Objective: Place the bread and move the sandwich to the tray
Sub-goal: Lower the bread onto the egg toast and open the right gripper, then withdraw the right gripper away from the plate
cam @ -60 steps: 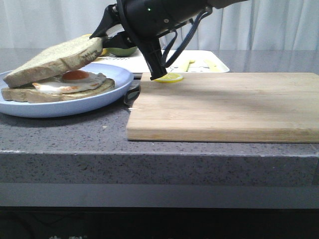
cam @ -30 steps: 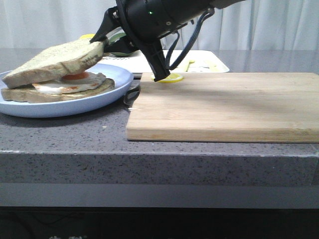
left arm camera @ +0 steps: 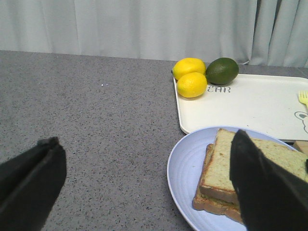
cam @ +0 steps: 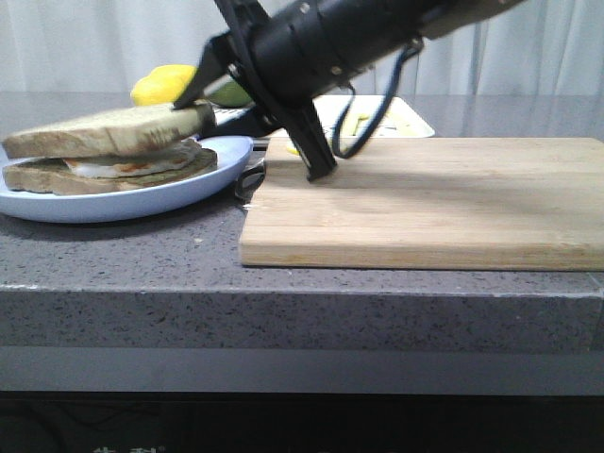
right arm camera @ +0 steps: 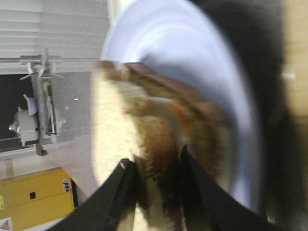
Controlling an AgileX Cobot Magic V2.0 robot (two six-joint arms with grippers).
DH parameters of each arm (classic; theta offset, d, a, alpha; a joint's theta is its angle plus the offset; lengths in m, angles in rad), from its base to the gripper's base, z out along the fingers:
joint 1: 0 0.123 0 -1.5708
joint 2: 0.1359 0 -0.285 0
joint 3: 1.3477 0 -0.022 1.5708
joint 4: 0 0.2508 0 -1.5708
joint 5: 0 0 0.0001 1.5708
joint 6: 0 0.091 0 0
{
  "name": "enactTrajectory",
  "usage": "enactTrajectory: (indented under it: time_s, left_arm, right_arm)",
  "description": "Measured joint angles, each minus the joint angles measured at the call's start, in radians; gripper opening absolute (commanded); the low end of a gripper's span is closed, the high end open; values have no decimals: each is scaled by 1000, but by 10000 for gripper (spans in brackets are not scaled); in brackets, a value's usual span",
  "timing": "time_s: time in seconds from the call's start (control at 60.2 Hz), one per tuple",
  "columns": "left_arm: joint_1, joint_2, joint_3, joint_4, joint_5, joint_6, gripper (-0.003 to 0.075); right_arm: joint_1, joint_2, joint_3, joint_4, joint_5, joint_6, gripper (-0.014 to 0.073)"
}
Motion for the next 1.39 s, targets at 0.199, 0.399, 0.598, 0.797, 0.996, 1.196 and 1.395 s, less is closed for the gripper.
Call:
enactTrajectory:
  time_s: [0.199,0.399,0.598,0.797,0.996,1.196,1.395]
  left_arm:
    - [0,0,0,0,0,0,671]
    - [0,0,0,0,0,0,671]
    - [0,0,0,0,0,0,671]
    - [0,0,0,0,0,0,671]
    - [0,0,0,0,0,0,671]
    - [0,0,0,0,-28,0,671]
    - [0,19,0,0,-41,0,671]
  right_arm:
    - [-70,-94,107,-102,19,0,253]
    - [-162,-220,118,-244,102,-2,253]
    - [-195,-274,50,-300,163,-25,244]
    - [-306,-384,29,-555,231,-32,33]
    - [-441,-505,29,-991,370,-36,-80]
    - [-458,-671,157,-1255,297,-38,-79]
    - [-441,-925,439,-1265,84,-40,-79]
